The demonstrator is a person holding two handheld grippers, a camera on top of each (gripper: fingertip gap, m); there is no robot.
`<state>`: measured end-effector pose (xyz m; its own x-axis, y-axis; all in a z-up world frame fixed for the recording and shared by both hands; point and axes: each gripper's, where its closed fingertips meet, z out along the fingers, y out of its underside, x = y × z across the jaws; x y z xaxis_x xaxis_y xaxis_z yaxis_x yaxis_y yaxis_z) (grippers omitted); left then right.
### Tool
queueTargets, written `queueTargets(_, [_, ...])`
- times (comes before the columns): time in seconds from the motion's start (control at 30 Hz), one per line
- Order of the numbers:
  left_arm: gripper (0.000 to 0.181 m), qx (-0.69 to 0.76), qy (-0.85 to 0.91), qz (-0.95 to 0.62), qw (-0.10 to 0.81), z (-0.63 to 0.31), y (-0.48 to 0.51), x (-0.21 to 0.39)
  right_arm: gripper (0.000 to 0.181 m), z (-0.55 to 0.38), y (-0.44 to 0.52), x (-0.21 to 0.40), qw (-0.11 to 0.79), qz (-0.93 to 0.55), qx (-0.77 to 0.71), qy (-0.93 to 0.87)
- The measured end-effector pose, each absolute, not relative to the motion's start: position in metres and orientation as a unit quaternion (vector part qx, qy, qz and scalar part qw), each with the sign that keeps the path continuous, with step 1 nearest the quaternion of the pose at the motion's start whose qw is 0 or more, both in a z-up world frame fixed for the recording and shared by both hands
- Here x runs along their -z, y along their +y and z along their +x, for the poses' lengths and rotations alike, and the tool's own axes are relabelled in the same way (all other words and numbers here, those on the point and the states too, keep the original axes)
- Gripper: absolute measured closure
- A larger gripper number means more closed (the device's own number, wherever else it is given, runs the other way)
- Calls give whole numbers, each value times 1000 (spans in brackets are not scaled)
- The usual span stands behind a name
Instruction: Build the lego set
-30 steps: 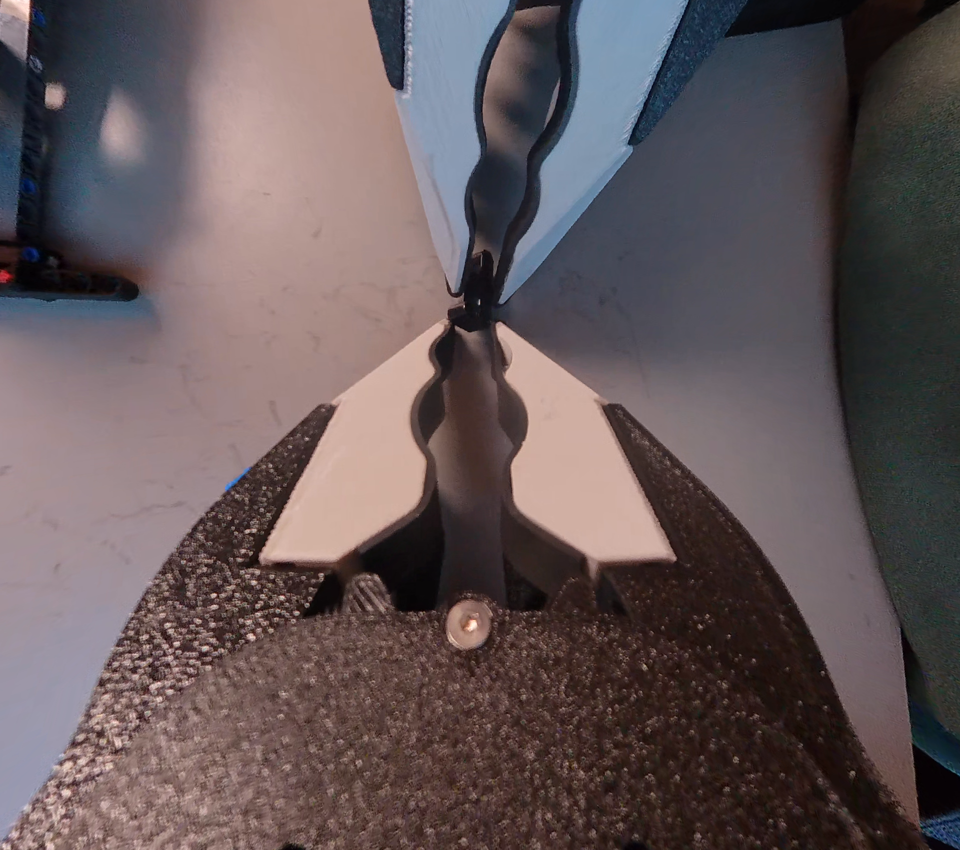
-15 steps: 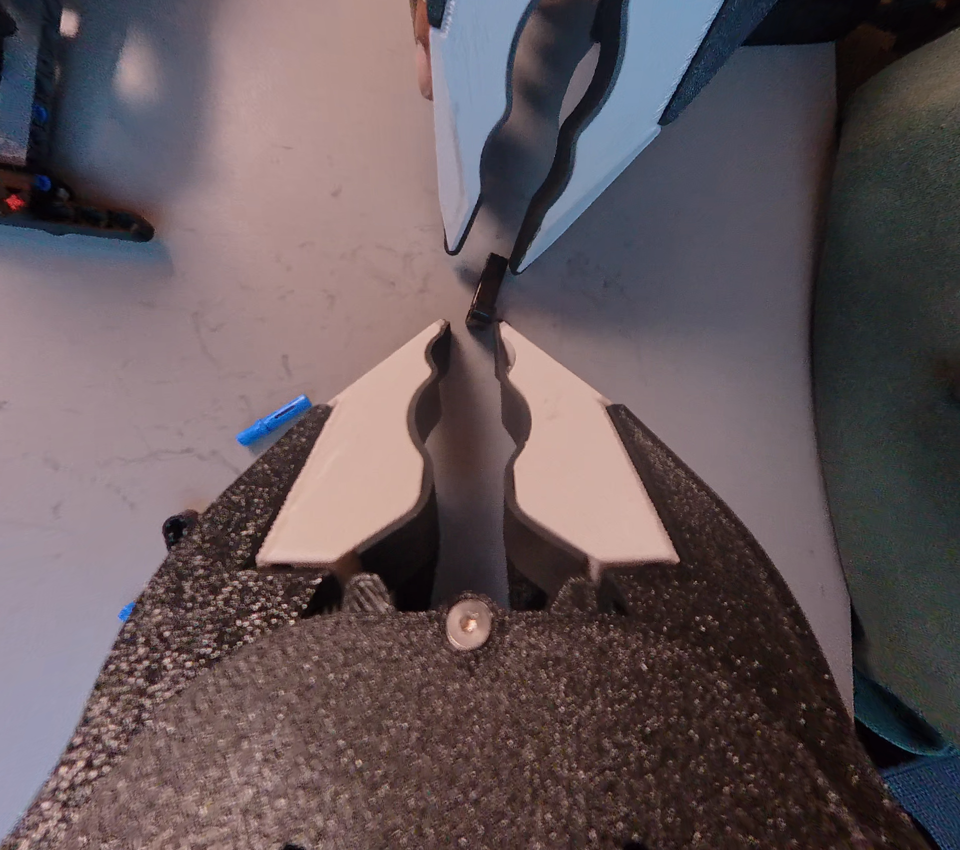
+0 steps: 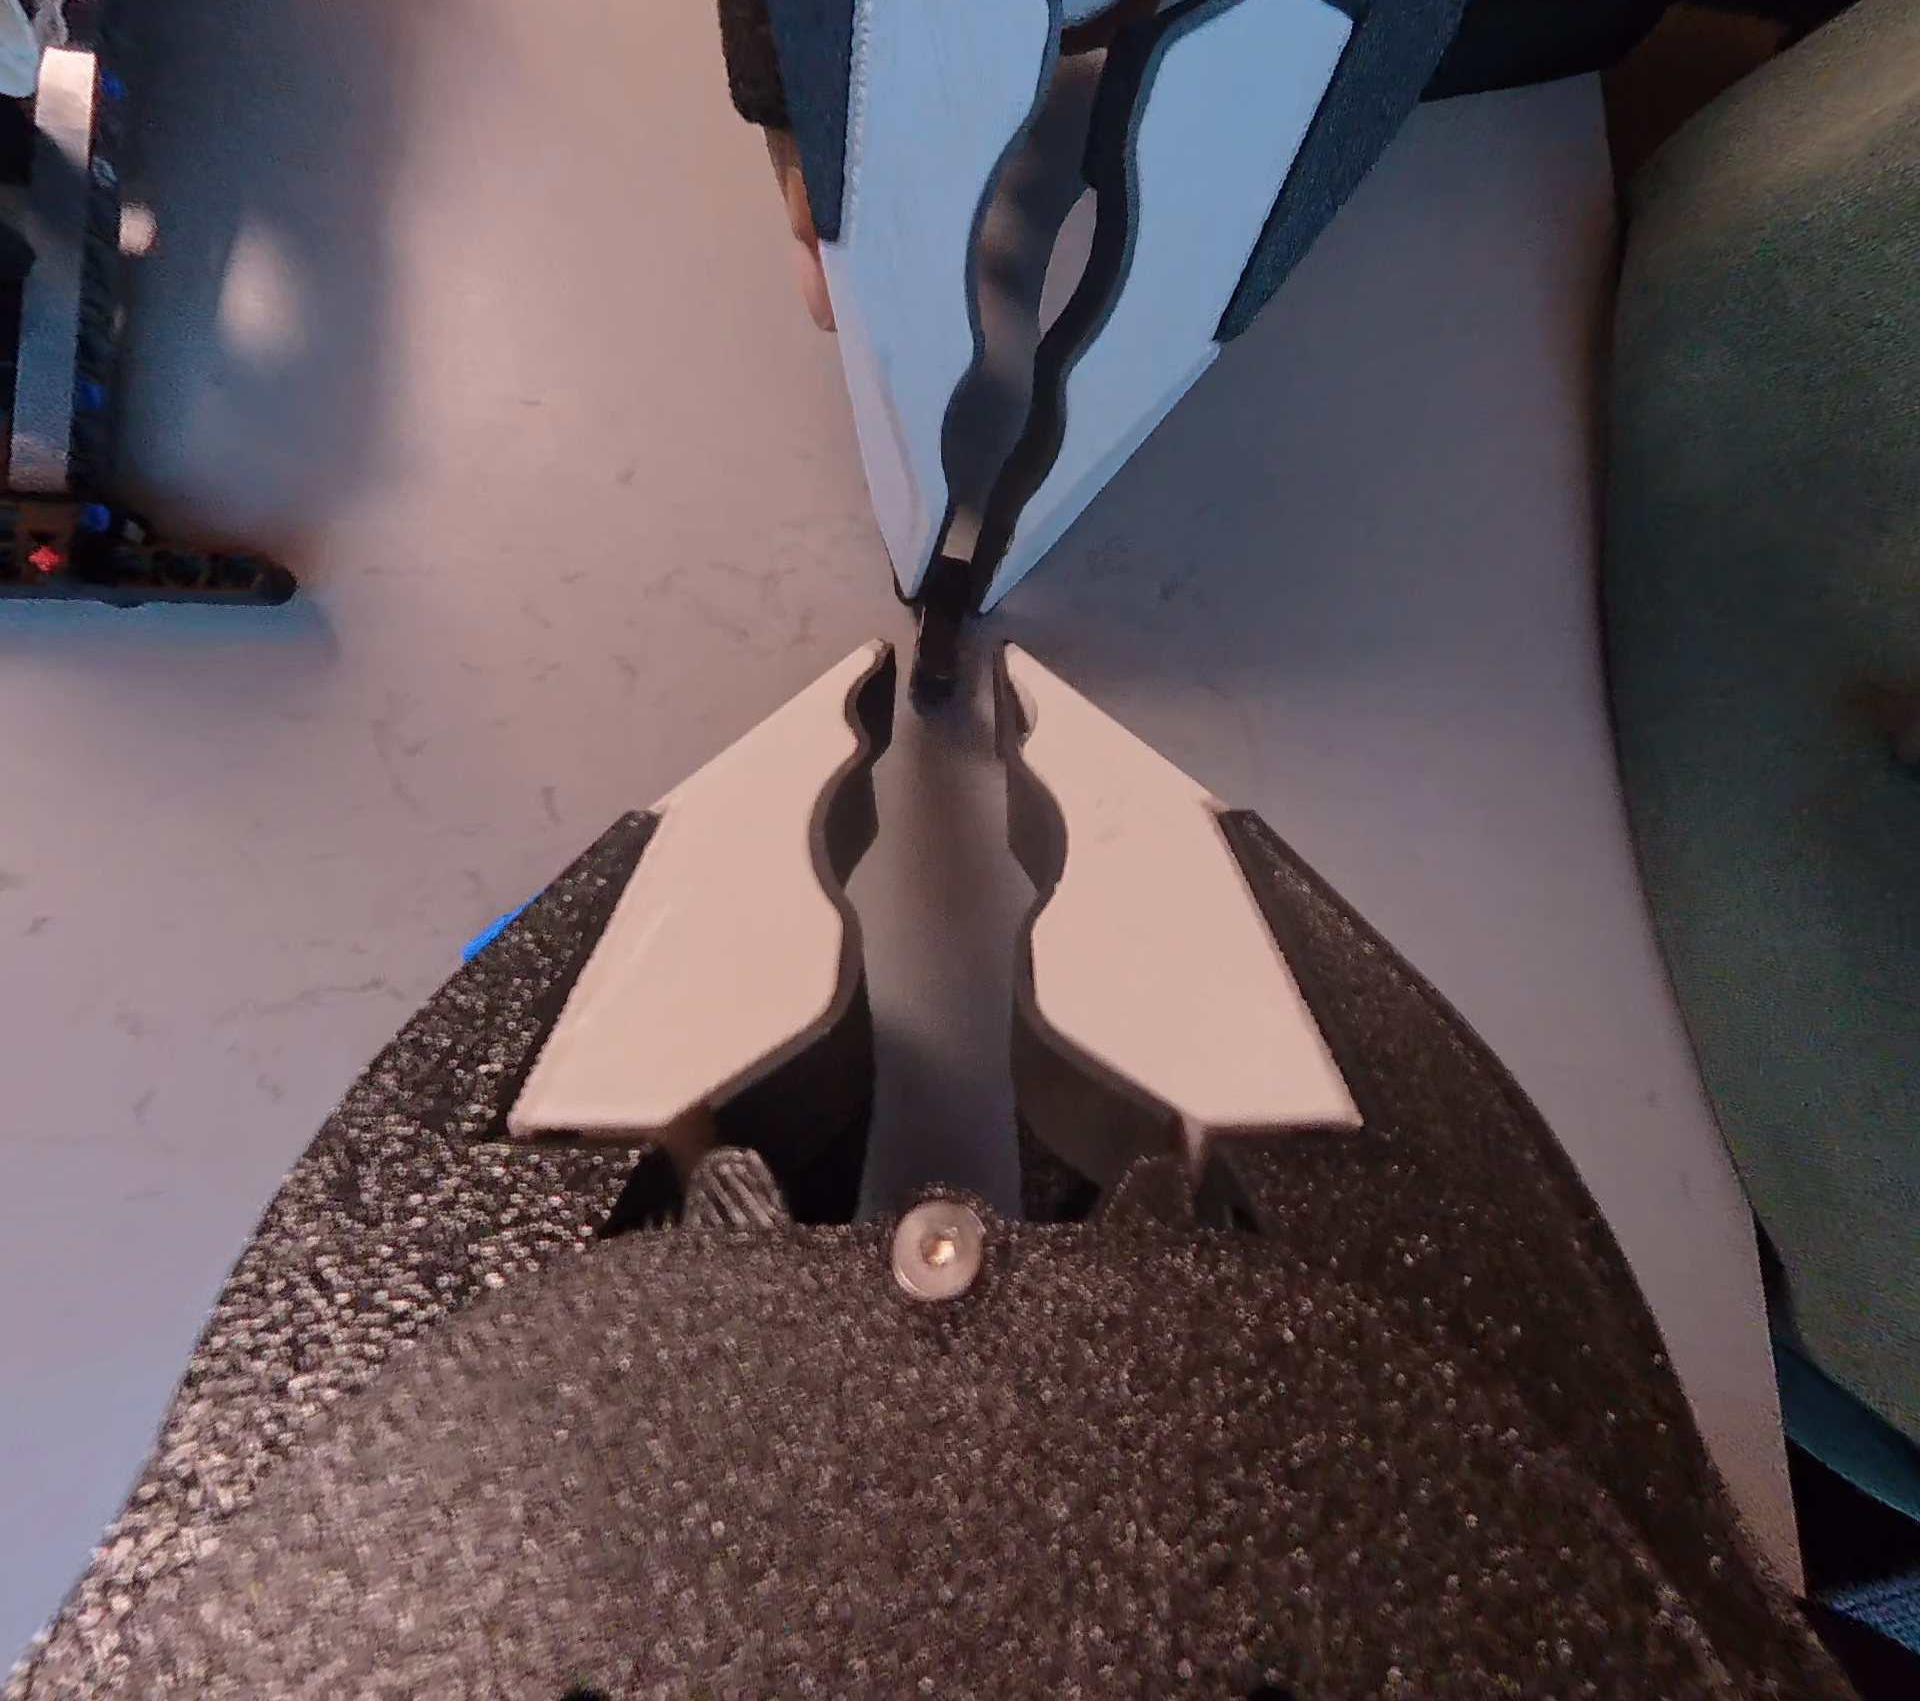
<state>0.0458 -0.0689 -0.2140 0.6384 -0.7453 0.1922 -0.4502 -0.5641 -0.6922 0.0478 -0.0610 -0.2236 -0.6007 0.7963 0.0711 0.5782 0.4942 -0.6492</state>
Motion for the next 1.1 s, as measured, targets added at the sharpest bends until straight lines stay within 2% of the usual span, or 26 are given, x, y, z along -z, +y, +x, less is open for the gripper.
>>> queueTargets(0.43, [169,204,357,-857,309,36,-65,220,173,46,-57,224,196,-414,-282,-843])
queueTargets(0.63, [160,267,288,-864,315,27,-62,208,174,32,-45,210,296,-365,-255,-845])
queueTargets(0.83, [157,318,257,-858,311,29,-62,204,174,26,-47,203,410,-221,-206,-860])
queueTargets(1.1, [165,250,300,-865,317,31,-59,213,173,29,-46,204,433,-167,-188,-866])
